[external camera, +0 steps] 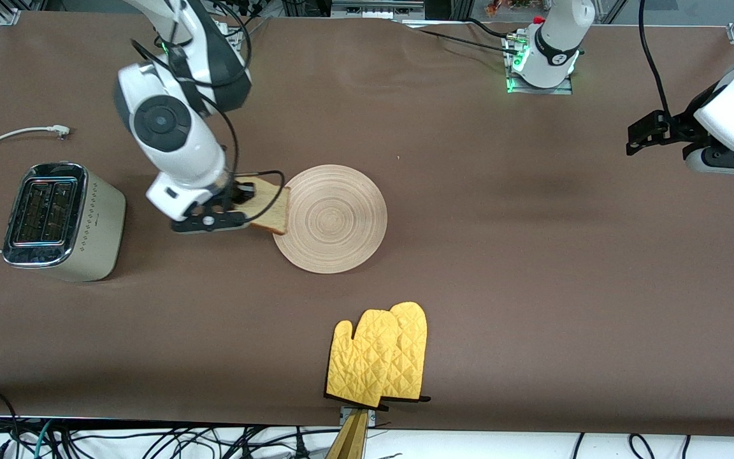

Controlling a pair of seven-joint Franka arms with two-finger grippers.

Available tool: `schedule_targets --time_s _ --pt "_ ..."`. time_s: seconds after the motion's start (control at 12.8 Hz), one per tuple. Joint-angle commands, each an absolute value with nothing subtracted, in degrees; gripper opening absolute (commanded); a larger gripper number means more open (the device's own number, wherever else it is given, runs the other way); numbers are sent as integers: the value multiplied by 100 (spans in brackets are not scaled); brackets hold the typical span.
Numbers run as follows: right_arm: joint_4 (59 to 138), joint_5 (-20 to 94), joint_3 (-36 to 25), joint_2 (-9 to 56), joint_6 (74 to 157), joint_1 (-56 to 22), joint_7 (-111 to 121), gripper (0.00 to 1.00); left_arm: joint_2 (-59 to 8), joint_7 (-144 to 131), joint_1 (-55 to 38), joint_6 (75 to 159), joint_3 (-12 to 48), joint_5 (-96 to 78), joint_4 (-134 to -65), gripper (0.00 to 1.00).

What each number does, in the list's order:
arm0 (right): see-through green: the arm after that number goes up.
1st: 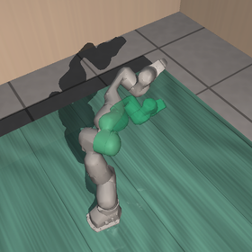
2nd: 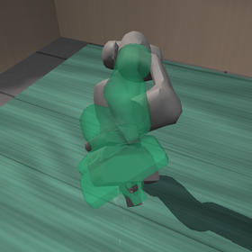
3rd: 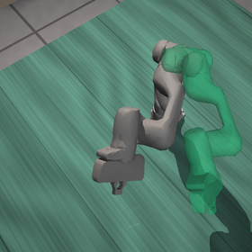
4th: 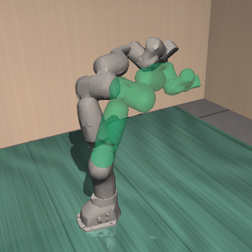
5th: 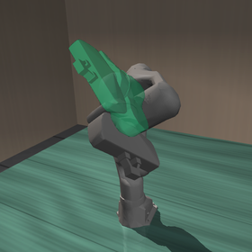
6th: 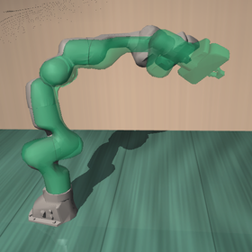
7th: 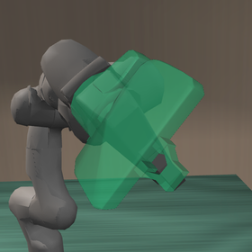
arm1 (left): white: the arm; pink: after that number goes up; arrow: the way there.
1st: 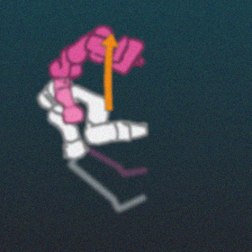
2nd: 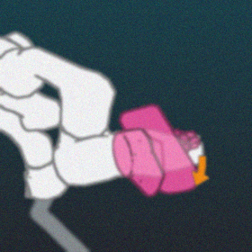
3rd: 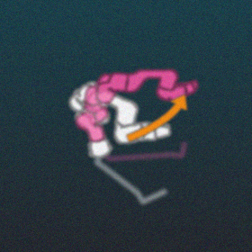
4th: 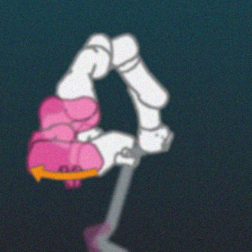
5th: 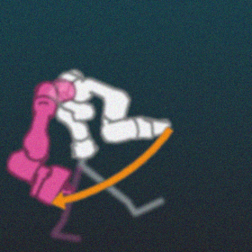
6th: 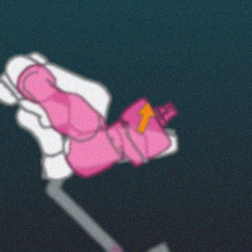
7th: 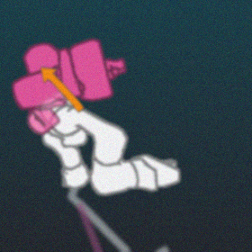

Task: Move plate and put bread in toaster
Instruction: 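Lift the bread with the right gripper and carry it over the toaster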

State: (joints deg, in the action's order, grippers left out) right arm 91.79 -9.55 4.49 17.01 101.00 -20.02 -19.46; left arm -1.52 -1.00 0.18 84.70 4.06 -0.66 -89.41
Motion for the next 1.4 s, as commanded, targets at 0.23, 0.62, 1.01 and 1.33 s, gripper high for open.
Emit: schedule_targets --time_s 0.23,0.62,1.01,1.33 --pt "8604 -2178 -1086 1942 9158 -1942 -399 0 -237 -53 114 8332 422 9 -8649 100" --pt "8666 -3479 -1801 2101 9070 -1890 192 0 -264 -53 53 8437 448 70 -8640 100" --pt "8657 -3586 -2039 2083 9097 -1872 510 0 -264 -53 97 8437 448 27 -8640 100" --pt "8684 -3621 -2101 2188 9158 -1705 747 0 -264 -44 97 8481 448 18 -8640 100"
